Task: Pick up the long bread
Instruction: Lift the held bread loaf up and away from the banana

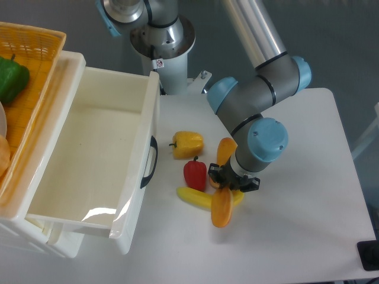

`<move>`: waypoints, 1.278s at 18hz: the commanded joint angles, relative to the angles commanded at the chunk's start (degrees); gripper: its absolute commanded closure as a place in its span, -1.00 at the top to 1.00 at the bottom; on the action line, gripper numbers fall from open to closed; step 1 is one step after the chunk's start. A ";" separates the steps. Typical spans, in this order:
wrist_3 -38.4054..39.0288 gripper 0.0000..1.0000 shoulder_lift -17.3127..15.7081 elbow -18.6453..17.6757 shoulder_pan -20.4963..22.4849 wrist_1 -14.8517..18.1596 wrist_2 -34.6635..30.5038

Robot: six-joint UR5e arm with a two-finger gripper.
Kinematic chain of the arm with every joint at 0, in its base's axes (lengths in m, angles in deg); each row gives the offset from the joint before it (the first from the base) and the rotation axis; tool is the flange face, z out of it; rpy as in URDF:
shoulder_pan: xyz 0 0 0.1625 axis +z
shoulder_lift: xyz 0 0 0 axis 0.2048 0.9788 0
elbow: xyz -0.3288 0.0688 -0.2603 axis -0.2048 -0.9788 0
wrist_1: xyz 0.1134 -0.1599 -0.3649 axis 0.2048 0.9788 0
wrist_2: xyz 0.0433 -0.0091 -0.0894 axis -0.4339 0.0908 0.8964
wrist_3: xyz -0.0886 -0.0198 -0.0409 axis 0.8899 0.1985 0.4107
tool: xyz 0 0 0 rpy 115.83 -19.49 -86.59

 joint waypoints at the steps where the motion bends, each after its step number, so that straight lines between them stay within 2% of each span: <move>1: -0.52 -0.64 -0.18 0.53 0.09 -0.09 -0.44; 6: -10.70 -0.79 -1.93 2.11 2.10 -0.26 -1.58; 13: -25.56 -0.78 -3.43 4.84 5.27 -0.09 -2.38; 16: -26.10 -0.77 -3.34 6.59 5.27 0.00 -3.42; 18: -26.10 -0.79 -3.08 9.22 5.36 0.52 -5.35; 23: -26.10 -1.00 -3.69 11.16 6.15 3.68 -6.15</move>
